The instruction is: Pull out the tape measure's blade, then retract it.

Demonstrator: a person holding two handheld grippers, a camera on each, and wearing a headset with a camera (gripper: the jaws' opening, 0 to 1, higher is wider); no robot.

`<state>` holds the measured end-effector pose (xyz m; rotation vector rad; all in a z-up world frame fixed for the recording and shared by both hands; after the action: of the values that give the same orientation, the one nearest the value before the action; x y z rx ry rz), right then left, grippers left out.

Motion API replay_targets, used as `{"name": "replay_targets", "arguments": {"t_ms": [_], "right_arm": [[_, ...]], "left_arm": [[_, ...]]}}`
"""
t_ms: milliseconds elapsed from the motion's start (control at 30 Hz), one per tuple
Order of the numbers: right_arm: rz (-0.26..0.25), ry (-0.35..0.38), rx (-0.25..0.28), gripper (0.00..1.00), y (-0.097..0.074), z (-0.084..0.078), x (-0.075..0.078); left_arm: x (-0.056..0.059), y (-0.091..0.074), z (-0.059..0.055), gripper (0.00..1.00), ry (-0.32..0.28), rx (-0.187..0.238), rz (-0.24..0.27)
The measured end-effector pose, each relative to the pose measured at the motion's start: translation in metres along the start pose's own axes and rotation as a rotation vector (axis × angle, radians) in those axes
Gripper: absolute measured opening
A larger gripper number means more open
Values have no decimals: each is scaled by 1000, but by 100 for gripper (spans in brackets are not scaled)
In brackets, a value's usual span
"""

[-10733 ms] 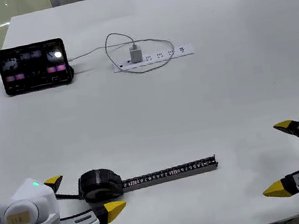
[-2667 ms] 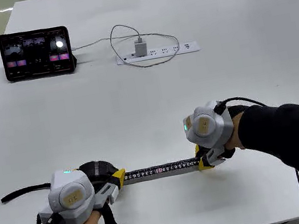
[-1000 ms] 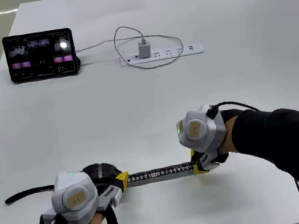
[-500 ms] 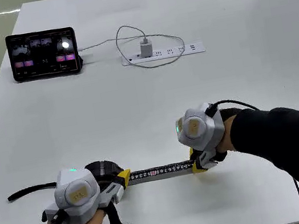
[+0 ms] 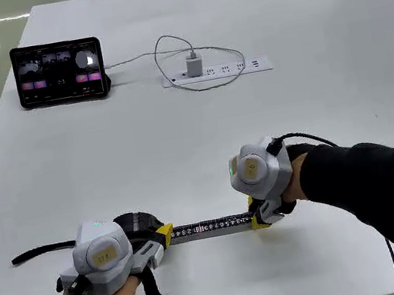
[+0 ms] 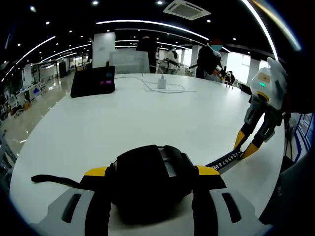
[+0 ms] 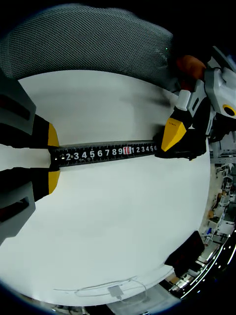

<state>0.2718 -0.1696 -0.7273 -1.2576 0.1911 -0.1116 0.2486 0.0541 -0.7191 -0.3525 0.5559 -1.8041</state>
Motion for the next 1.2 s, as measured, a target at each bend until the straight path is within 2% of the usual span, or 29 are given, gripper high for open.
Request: {"name": "replay_targets", "arguments": {"t_ms": [1200], "right_arm": [[10, 6, 8, 10, 4, 13, -2]], "left_arm": [[0, 0, 0, 62, -5, -3, -4]]}}
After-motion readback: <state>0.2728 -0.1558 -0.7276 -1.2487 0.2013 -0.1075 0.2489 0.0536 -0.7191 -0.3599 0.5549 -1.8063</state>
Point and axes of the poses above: the centre of the closed fingertips' face, and the gripper's own axes: y roughly forward along the fingers, x roughly to its right, z roughly out of its top, the point moved 6 cm from there along -y, roughly backward along the fingers, and after that the axes turned 7 degrees about y, right-handed, at the moved point
